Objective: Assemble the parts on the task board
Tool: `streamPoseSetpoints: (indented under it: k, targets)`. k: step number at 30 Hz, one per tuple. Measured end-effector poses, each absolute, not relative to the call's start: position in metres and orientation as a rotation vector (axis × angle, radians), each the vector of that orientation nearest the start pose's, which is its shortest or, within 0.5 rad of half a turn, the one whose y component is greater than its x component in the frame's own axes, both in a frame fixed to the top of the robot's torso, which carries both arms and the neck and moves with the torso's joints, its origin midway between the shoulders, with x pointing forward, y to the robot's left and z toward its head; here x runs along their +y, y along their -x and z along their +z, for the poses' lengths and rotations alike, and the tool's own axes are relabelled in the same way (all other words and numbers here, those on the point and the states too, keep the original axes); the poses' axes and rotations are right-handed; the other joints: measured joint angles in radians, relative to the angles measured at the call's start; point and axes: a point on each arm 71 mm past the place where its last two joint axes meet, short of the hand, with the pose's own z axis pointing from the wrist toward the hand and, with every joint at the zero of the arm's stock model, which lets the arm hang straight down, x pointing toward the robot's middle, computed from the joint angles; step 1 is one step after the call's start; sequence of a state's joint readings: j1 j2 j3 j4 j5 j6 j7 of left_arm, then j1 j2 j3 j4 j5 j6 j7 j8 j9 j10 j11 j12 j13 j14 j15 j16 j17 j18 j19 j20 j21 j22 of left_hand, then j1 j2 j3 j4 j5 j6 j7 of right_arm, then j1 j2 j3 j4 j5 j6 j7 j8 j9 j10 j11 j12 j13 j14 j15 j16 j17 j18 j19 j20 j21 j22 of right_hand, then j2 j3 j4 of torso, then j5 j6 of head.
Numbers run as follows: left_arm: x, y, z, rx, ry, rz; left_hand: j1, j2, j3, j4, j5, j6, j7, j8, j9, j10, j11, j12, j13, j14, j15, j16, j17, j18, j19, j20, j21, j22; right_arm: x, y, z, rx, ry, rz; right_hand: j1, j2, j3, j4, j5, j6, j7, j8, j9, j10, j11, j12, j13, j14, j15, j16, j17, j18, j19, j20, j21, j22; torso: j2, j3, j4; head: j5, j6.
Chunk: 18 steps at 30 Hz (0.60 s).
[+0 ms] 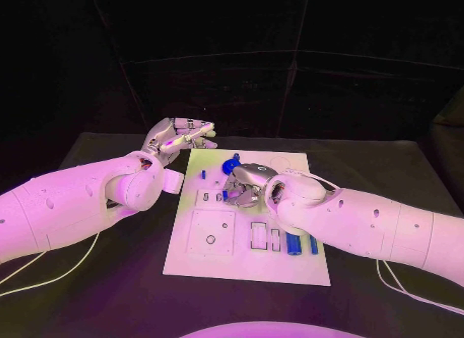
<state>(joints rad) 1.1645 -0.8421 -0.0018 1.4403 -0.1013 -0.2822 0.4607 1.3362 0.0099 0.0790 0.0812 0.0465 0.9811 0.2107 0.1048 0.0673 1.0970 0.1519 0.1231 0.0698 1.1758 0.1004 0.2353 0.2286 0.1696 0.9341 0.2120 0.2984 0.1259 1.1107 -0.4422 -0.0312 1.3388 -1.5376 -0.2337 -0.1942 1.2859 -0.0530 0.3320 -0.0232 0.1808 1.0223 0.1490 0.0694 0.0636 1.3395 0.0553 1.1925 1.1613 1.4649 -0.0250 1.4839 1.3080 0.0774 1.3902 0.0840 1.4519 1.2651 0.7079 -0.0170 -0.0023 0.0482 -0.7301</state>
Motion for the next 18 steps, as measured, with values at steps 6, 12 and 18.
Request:
streamPoseSetpoints:
  k: [6, 12, 18]
  targets:
    - [0.2327, -0.5024, -0.1808, 1.347, 1.001, -1.525, 0.000, 0.000, 0.000, 0.000, 0.000, 0.000, 0.000, 0.000, 0.000, 0.000, 0.000, 0.000, 0.000, 0.000, 0.000, 0.000, 0.000, 0.000, 0.000, 0.000, 0.000, -0.001, -0.0429, -0.4772, -0.2322, 1.770, 0.296, 0.758, -0.002, -0.002, 0.000, 0.000, 0.000, -0.008, 0.002, 0.000, 0.000, -0.004, 0.004, -0.006, -0.007, 0.000, 0.000, 0.000, 0.000, 0.000, 0.000, 0.000, 0.000, -0.001, 0.000, -0.0001, 0.0001, 0.001, 0.000]
    - [0.2328, -0.5025, -0.1809, 1.347, 1.002, -1.524, 0.000, 0.000, 0.000, 0.000, 0.000, 0.000, 0.000, 0.000, 0.000, 0.000, 0.000, 0.000, 0.000, 0.000, 0.000, 0.000, 0.000, 0.000, 0.000, 0.000, 0.000, -0.001, -0.0428, -0.4771, -0.2324, 1.769, 0.294, 0.755, -0.017, -0.017, 0.000, 0.000, -0.001, -0.026, 0.006, 0.000, 0.000, -0.016, 0.009, -0.021, -0.019, 0.001, 0.006, 0.000, 0.000, 0.000, -0.003, 0.003, 0.000, -0.005, 0.000, -0.0001, 0.0000, 0.001, 0.000]
    - [0.2330, -0.5027, -0.1811, 1.348, 1.002, -1.523, 0.000, 0.000, 0.000, 0.000, 0.000, 0.000, 0.000, 0.000, 0.000, 0.000, 0.000, 0.000, 0.000, 0.000, 0.000, 0.000, 0.000, 0.000, 0.000, 0.000, 0.000, -0.001, -0.0429, -0.4770, -0.2327, 1.768, 0.292, 0.752, -0.030, -0.030, -0.006, 0.005, -0.010, -0.040, 0.005, 0.000, 0.000, -0.023, 0.009, -0.032, -0.032, 0.000, 0.007, 0.000, 0.000, 0.000, -0.007, 0.007, 0.000, -0.008, 0.000, -0.0002, 0.0000, 0.001, 0.000]
